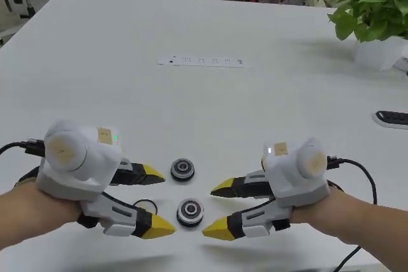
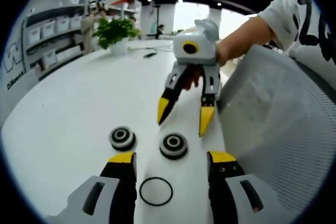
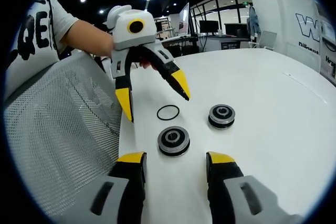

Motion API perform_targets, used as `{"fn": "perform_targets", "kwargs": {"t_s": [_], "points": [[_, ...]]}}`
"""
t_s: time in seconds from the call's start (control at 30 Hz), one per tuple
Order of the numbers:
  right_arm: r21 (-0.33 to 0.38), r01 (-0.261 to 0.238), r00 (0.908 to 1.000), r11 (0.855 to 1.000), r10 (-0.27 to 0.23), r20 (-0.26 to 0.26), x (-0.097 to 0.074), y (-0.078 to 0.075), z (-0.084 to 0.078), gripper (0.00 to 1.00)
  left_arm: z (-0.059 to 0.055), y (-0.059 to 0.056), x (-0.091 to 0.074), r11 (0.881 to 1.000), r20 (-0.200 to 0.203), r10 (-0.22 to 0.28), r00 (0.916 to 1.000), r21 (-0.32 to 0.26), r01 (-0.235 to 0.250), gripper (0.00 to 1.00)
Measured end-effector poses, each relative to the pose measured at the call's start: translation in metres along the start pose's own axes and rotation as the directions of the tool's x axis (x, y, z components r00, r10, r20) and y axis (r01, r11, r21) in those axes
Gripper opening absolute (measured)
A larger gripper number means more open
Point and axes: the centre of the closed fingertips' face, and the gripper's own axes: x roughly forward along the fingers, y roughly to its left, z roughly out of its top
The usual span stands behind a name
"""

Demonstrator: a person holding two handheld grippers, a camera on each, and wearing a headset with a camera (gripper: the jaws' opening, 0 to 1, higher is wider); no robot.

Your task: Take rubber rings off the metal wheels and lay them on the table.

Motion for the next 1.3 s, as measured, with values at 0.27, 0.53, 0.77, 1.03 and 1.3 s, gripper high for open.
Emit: {"fn": "perform_targets", "kwargs": {"t_s": [0.27, 0.53, 0.77, 1.03, 1.3], "points": [[0.014, 0.007, 1.0, 1.0, -0.007, 0.006, 0.002, -0.004, 0.001, 0.37, 0.001, 0.004, 0.01, 1.0, -0.014, -0.005, 0.9999, 0.022, 0.005, 0.46], [0.021, 0.004, 1.0, 1.0, -0.004, 0.009, 0.004, -0.005, 0.0, 0.33, 0.002, 0.003, 0.018, 1.0, -0.006, -0.018, 0.9998, 0.004, 0.018, 0.43], [0.033, -0.003, 0.9999, 0.999, 0.003, 0.012, 0.007, -0.004, -0.001, 0.32, 0.003, 0.002, 0.024, 1.0, -0.004, -0.027, 0.9996, -0.001, 0.027, 0.35], [0.046, -0.008, 0.9998, 0.999, 0.007, 0.016, 0.008, -0.003, -0.001, 0.31, 0.002, -0.003, 0.03, 0.999, -0.009, -0.039, 0.9992, 0.006, 0.039, 0.26], [0.053, -0.011, 0.9995, 0.999, 0.01, 0.029, 0.009, -0.002, 0.001, 0.3, -0.001, -0.004, 0.035, 0.999, -0.013, -0.028, 0.9995, 0.021, 0.028, 0.2]]}}
